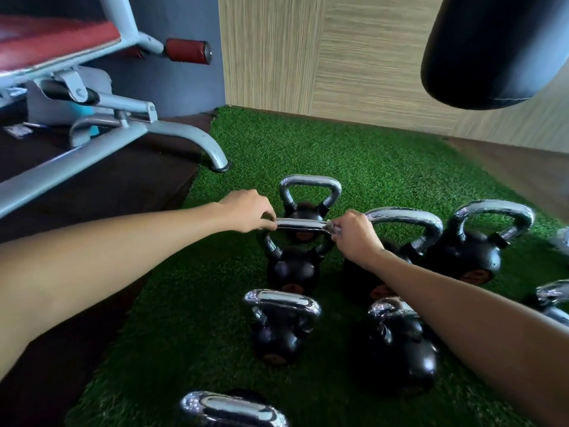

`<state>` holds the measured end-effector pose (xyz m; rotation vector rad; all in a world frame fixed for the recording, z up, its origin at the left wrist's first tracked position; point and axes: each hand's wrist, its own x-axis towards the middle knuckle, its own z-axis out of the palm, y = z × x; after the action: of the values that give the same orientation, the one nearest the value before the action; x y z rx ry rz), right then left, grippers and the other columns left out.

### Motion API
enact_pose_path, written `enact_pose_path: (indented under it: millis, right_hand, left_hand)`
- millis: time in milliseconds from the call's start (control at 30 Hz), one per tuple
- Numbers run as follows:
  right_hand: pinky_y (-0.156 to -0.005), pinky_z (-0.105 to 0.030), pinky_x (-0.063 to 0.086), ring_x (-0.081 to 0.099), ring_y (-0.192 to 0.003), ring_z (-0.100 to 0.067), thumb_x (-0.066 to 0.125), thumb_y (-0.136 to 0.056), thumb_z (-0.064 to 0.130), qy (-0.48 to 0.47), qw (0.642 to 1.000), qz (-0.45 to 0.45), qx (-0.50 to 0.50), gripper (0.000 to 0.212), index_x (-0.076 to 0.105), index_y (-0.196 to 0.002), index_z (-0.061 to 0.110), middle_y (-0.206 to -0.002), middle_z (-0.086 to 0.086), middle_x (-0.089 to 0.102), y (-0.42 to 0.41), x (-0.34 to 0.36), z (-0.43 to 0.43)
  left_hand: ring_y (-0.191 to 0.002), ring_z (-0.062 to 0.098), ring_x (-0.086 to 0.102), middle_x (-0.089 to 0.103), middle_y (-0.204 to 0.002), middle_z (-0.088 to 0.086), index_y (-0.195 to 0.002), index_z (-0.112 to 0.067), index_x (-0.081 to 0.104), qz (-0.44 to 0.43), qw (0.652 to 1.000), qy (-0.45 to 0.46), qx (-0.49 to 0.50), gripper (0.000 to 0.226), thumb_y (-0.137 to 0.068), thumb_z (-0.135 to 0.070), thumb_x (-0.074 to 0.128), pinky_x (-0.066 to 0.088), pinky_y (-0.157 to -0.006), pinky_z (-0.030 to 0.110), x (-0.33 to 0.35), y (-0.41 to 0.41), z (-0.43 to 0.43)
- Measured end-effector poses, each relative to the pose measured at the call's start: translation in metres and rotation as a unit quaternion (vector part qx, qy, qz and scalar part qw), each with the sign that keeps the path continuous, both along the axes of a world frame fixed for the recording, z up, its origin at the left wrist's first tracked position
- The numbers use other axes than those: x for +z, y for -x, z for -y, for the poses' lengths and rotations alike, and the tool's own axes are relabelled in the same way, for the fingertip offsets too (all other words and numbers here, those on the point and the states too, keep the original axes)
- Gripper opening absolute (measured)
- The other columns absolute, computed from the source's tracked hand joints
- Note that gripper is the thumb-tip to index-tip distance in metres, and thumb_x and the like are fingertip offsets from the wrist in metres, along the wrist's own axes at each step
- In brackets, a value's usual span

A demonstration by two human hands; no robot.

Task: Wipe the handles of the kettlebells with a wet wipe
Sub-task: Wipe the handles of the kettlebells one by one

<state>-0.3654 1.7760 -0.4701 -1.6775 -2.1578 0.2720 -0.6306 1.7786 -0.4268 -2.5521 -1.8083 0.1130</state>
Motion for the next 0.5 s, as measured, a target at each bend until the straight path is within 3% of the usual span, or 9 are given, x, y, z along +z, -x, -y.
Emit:
enact_pose_path:
  millis: [133,233,300,400,500]
  right_hand:
    - [-0.054,-0.019,0.041,0.059,-0.065,-0.011,0.07,-0.086,0.005,0.037,0.999,0.031,-0.002,0.015,0.072,-0.074,0.014,-0.077,-0.003,0.065,-0.004,0.005,-0.009]
    - [-0.064,-0.033,0.057,0.066,-0.069,-0.02,0.069,-0.086,0.005,0.061,0.995,0.084,0.005,0.011,0.073,-0.077,0.008,-0.077,-0.007,0.071,-0.003,0.013,-0.014]
    - [-0.066,-0.037,0.062,0.068,-0.067,-0.018,0.072,-0.086,0.009,0.06,0.993,0.104,0.004,0.009,0.076,-0.08,0.011,-0.078,-0.006,0.073,0.0,0.024,-0.019]
    - [-0.05,-0.023,0.056,0.064,-0.056,-0.009,0.074,-0.088,0.014,0.019,0.998,0.055,0.004,0.005,0.079,-0.088,0.013,-0.084,-0.003,0.076,0.003,0.047,-0.034]
    - [-0.036,-0.012,0.039,0.051,-0.037,0.0,0.069,-0.095,0.022,-0.002,0.999,-0.046,-0.001,0.013,0.077,-0.095,0.012,-0.082,-0.002,0.075,0.007,0.065,-0.054]
  left_hand:
    - [-0.071,0.018,0.059,0.061,-0.08,-0.003,-0.135,-0.036,0.063,0.002,1.0,-0.012,0.029,0.047,-0.097,-0.061,0.052,0.049,-0.065,0.031,-0.01,-0.006,0.003]
    - [-0.067,0.014,0.059,0.061,-0.075,-0.007,-0.126,-0.039,0.067,0.002,0.999,0.016,0.037,0.038,-0.096,-0.06,0.057,0.046,-0.061,0.029,-0.005,-0.009,-0.003]
    - [-0.068,0.009,0.065,0.069,-0.079,-0.01,-0.116,-0.038,0.071,0.026,0.994,0.101,0.024,0.034,-0.092,-0.061,0.063,0.05,-0.064,0.028,0.007,-0.006,-0.014]
    - [-0.075,0.002,0.073,0.075,-0.098,-0.018,-0.113,-0.038,0.075,0.104,0.962,0.25,0.028,0.031,-0.089,-0.057,0.07,0.045,-0.06,0.021,0.028,0.001,-0.038]
    - [-0.081,0.005,0.074,0.072,-0.111,-0.015,-0.107,-0.035,0.076,0.181,0.965,0.171,0.078,0.016,-0.091,-0.037,0.075,0.053,-0.07,0.023,0.024,-0.001,-0.074]
